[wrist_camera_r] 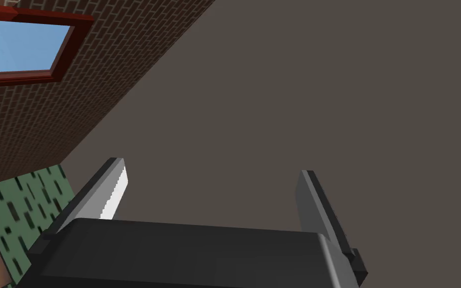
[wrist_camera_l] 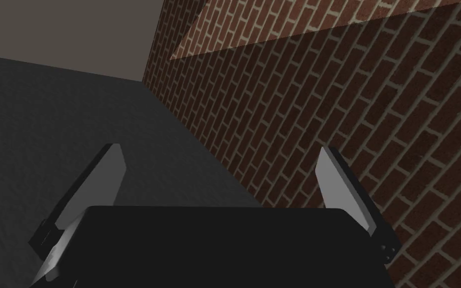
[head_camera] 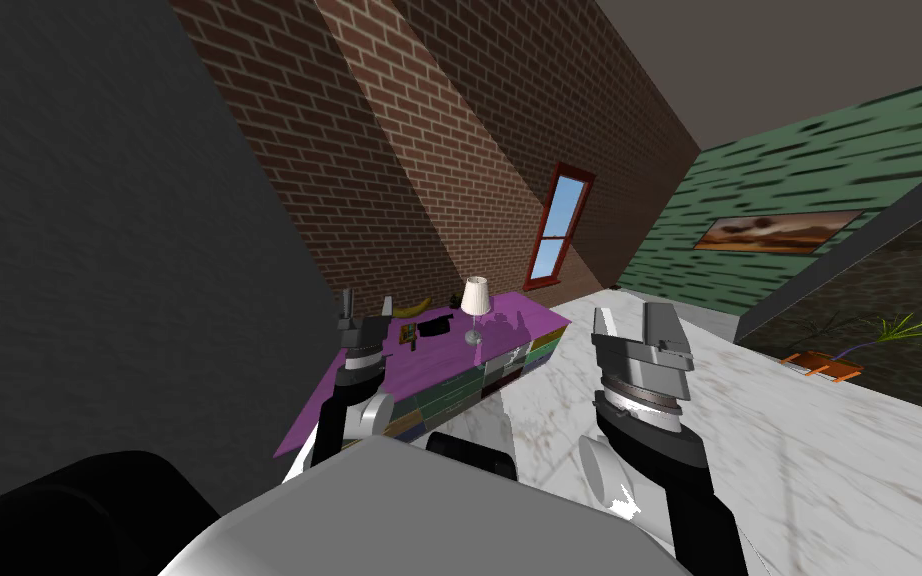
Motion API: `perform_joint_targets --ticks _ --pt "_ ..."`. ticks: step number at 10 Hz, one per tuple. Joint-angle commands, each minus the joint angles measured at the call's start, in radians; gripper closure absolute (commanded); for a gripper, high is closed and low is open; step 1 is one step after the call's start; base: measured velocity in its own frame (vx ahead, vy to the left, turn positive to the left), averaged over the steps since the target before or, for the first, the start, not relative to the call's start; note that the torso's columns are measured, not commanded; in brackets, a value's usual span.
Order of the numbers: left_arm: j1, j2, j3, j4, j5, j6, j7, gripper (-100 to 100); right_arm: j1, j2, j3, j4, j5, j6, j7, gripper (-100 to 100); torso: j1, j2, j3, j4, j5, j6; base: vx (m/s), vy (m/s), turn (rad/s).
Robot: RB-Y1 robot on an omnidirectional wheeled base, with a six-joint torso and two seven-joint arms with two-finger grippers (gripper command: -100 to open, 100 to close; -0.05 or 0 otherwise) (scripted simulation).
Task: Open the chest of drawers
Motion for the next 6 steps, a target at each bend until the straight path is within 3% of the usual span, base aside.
perform_joint_targets --ticks 1,6 --pt "0.0 0.0 0.0 0.0 0.0 0.0 0.0 0 0.0 0.0 0.0 0.0 0.0 0.0 0.0 0 0.0 0.041 -0.082 0.041 0.0 0.0 0.0 0.0 0.0" --pt "0.0 0.0 0.0 0.0 0.0 0.0 0.0 0 0.0 0.0 0.0 0.0 0.0 0.0 0.0 0 0.0 0.396 -0.792 0.396 0.0 0.0 0.0 0.0 0.0"
